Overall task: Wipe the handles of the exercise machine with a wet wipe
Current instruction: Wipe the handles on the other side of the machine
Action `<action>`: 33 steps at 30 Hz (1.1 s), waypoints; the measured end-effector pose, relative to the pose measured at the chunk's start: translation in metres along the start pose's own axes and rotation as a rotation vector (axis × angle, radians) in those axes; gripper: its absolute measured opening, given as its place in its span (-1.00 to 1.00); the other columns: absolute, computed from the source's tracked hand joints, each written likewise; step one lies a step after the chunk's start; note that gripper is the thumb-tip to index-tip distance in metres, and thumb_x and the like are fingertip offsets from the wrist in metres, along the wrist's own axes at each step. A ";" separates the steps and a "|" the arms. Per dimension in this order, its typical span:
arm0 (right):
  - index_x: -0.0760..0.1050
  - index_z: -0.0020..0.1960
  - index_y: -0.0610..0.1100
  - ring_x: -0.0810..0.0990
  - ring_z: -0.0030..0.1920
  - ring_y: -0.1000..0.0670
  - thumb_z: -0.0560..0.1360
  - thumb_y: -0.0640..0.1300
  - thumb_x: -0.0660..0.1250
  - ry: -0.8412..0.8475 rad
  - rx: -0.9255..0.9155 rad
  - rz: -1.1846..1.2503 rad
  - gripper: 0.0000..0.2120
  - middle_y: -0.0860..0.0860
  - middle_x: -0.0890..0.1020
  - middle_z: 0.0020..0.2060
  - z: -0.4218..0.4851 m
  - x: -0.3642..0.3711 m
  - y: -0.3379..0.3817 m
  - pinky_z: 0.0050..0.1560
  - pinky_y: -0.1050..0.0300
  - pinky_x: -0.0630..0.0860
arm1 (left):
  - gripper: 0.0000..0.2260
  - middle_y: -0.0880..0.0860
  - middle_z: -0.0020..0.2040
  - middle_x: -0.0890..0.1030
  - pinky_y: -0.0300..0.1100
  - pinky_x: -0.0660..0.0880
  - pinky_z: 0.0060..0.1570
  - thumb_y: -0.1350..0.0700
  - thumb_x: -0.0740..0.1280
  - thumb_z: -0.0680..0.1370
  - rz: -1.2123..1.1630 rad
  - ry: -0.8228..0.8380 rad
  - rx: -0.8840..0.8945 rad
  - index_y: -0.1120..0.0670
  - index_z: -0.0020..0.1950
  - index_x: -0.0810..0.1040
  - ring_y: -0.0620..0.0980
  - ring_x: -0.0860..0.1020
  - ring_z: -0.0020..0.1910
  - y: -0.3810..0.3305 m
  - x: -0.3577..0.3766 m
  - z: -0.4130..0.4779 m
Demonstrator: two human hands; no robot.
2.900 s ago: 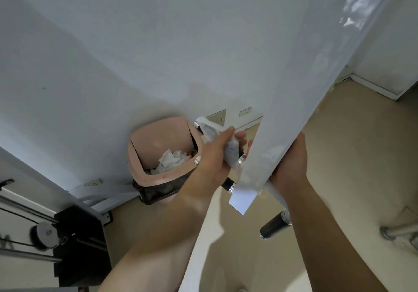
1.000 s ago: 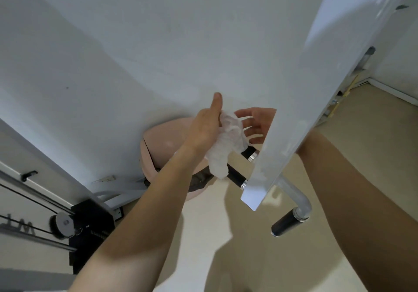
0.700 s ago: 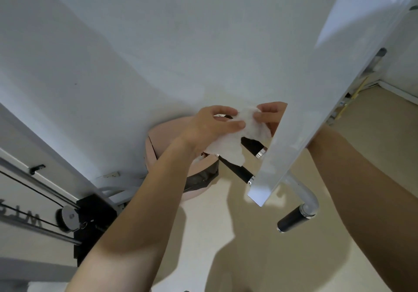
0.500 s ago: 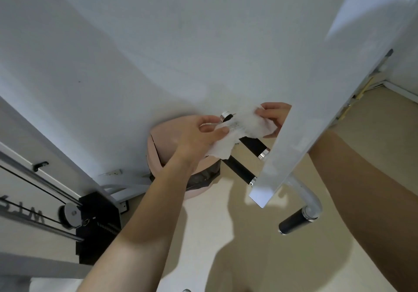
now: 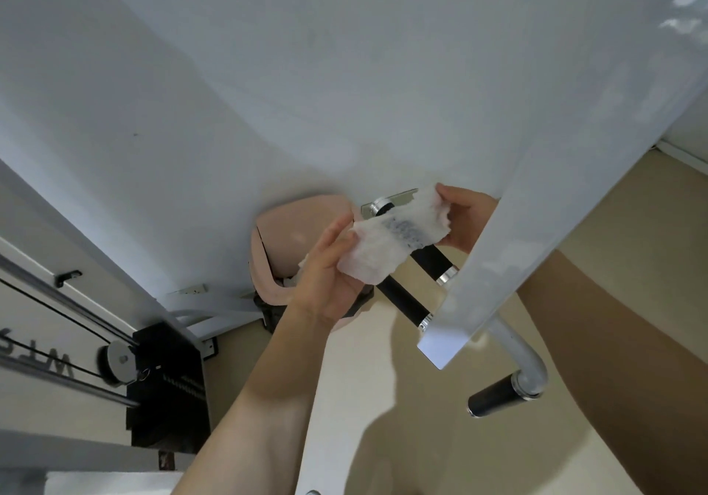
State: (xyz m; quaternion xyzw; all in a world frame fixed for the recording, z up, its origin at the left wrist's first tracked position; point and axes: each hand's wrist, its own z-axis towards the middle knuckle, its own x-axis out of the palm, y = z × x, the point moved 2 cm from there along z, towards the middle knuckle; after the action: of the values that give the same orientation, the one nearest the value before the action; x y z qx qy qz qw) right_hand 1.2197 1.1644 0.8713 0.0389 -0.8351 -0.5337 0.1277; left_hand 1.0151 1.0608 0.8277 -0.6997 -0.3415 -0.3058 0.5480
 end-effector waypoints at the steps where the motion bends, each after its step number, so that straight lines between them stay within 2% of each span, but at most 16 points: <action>1: 0.45 0.41 -0.25 0.61 0.20 -0.25 0.09 0.18 0.66 0.072 -0.010 -0.025 0.01 -0.19 0.64 0.19 0.002 -0.001 -0.002 0.31 -0.29 0.45 | -0.80 0.12 0.08 0.69 -0.02 0.67 -0.09 0.26 0.31 0.61 0.036 -0.017 0.035 0.06 0.20 0.54 0.09 0.67 0.01 0.000 0.001 -0.001; 3: 0.43 0.41 -0.29 0.58 0.25 -0.30 0.19 0.18 0.63 0.055 -0.055 -0.034 -0.05 -0.28 0.57 0.28 0.001 -0.002 -0.002 0.24 -0.28 0.51 | -0.82 0.14 0.06 0.67 -0.04 0.65 -0.09 0.29 0.28 0.64 0.152 -0.124 0.102 0.10 0.20 0.52 0.07 0.66 -0.04 0.005 0.001 0.003; 6: 0.46 0.35 -0.31 0.63 0.18 -0.28 0.54 0.02 0.37 -0.074 -0.098 -0.012 -0.48 -0.26 0.61 0.21 -0.004 0.005 -0.004 -0.03 -0.10 0.67 | -0.84 0.15 0.09 0.66 -0.05 0.65 -0.12 0.28 0.32 0.64 0.297 -0.269 0.185 0.11 0.20 0.51 0.07 0.66 -0.07 0.011 0.004 0.009; 8: 0.46 0.31 -0.30 0.64 0.07 -0.24 0.66 -0.09 0.21 -0.071 -0.121 -0.085 -0.67 -0.23 0.62 0.09 0.000 0.007 -0.005 -0.20 0.02 0.67 | -0.87 0.09 0.08 0.67 0.00 0.65 -0.02 0.20 0.38 0.62 0.563 -0.416 0.287 0.03 0.14 0.53 0.06 0.66 -0.02 0.016 0.005 0.011; 10: 0.45 0.35 -0.26 0.62 0.03 -0.18 0.68 -0.13 0.17 -0.048 -0.128 -0.181 -0.69 -0.26 0.60 0.11 0.000 0.012 -0.001 -0.23 0.06 0.64 | -0.84 -0.03 0.02 0.63 0.01 0.61 0.11 0.13 0.43 0.60 0.795 -0.532 0.401 0.02 0.15 0.53 -0.04 0.62 -0.03 0.019 0.008 0.010; 12: 0.46 0.38 -0.18 0.62 0.00 -0.14 0.67 -0.11 0.21 -0.053 -0.101 -0.351 -0.67 -0.25 0.60 0.17 0.001 0.014 -0.002 -0.25 0.09 0.59 | -0.73 -0.10 0.03 0.57 -0.12 0.55 0.11 0.09 0.44 0.59 0.876 -0.629 0.451 0.09 0.24 0.51 -0.16 0.54 -0.07 0.025 0.013 0.008; 15: 0.46 0.34 -0.14 0.65 -0.02 -0.06 0.63 -0.02 0.27 -0.028 0.007 -0.576 -0.67 -0.09 0.62 0.11 -0.003 0.011 -0.006 -0.13 0.10 0.61 | -0.67 -0.02 0.14 0.56 -0.08 0.53 0.22 0.01 0.44 0.57 0.704 -0.733 0.365 0.08 0.27 0.49 -0.08 0.55 0.05 0.036 0.016 0.000; 17: 0.42 0.39 -0.12 0.68 -0.06 0.01 0.62 0.02 0.28 -0.012 0.080 -0.549 -0.60 -0.09 0.63 0.16 -0.008 0.003 -0.007 -0.27 0.20 0.63 | -0.66 0.05 0.18 0.66 0.02 0.56 0.29 -0.10 0.43 0.55 0.362 -0.578 0.133 0.05 0.24 0.56 0.02 0.63 0.18 0.044 0.028 -0.003; 19: 0.31 0.49 -0.26 0.62 0.21 -0.19 0.66 -0.04 0.19 -0.015 0.140 -0.360 -0.53 -0.25 0.51 0.37 -0.015 -0.012 -0.008 -0.23 0.18 0.66 | -0.53 0.08 0.20 0.70 0.00 0.61 0.22 -0.22 0.43 0.52 0.118 -0.377 -0.042 0.06 0.29 0.60 0.05 0.67 0.19 0.042 0.044 0.000; 21: 0.30 0.47 -0.34 0.52 0.30 -0.29 0.70 -0.09 0.07 -0.021 0.084 -0.166 -0.55 -0.28 0.52 0.34 -0.034 -0.026 -0.009 -0.24 0.11 0.67 | -0.34 0.15 0.24 0.68 0.01 0.64 0.14 -0.32 0.46 0.44 0.012 -0.295 -0.128 0.13 0.35 0.58 0.11 0.68 0.18 0.035 0.055 0.012; 25: 0.48 0.20 -0.38 0.69 -0.08 -0.16 0.62 -0.07 0.04 0.137 -0.128 0.199 -0.57 -0.22 0.69 -0.05 -0.089 -0.021 -0.005 -0.11 0.00 0.66 | 0.03 0.21 0.40 0.56 0.23 0.44 0.39 -0.35 0.63 0.19 -0.102 -0.138 -0.316 0.17 0.48 0.43 0.25 0.55 0.36 0.033 0.077 0.032; 26: 0.49 0.15 -0.39 0.67 -0.13 -0.18 0.57 -0.06 0.08 0.160 -0.197 0.238 -0.57 -0.25 0.66 -0.11 -0.101 -0.016 -0.007 -0.10 -0.03 0.63 | 0.01 0.21 0.39 0.57 0.24 0.41 0.41 -0.33 0.62 0.22 -0.111 -0.111 -0.328 0.15 0.51 0.38 0.27 0.55 0.36 0.034 0.081 0.035; 28: 0.50 0.04 -0.35 0.59 -0.18 -0.23 0.52 -0.03 0.13 0.134 -0.293 0.303 -0.61 -0.27 0.59 -0.18 -0.112 -0.007 -0.012 -0.13 -0.04 0.56 | -0.25 0.17 0.27 0.66 0.14 0.47 0.36 -0.27 0.50 0.42 -0.109 -0.090 -0.254 0.13 0.45 0.43 0.18 0.63 0.26 0.031 0.087 0.035; 30: 0.49 -0.05 -0.29 0.55 -0.22 -0.23 0.55 -0.03 0.12 -0.039 -0.349 0.363 -0.66 -0.25 0.54 -0.21 -0.110 -0.007 -0.019 -0.15 -0.05 0.53 | -0.63 0.05 -0.09 0.74 -0.10 0.64 0.01 -0.14 0.41 0.53 -0.140 -0.071 -0.196 0.11 0.17 0.58 -0.02 0.72 -0.14 0.033 0.088 0.033; 31: 0.47 -0.05 -0.28 0.54 -0.23 -0.23 0.56 -0.03 0.11 -0.117 -0.368 0.366 -0.68 -0.24 0.53 -0.22 -0.107 -0.010 -0.023 -0.17 -0.05 0.52 | -0.78 -0.01 -0.29 0.67 -0.20 0.64 -0.22 -0.07 0.41 0.54 -0.152 -0.075 -0.203 0.08 -0.01 0.58 -0.10 0.64 -0.35 0.037 0.088 0.032; 33: 0.45 -0.03 -0.26 0.53 -0.24 -0.21 0.53 -0.02 0.15 -0.180 -0.400 0.373 -0.71 -0.20 0.55 -0.24 -0.103 -0.012 -0.025 -0.15 -0.07 0.50 | -0.80 -0.09 -0.47 0.46 -0.31 0.51 -0.45 0.05 0.41 0.55 -0.144 -0.126 -0.224 0.02 -0.23 0.46 -0.17 0.46 -0.55 0.044 0.090 0.026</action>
State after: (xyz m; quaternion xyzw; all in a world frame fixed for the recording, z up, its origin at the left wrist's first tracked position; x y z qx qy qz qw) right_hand 1.2552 1.0652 0.8874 -0.1891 -0.7138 -0.6564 0.1543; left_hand 1.1044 1.0919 0.8693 -0.7479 -0.3882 -0.3362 0.4206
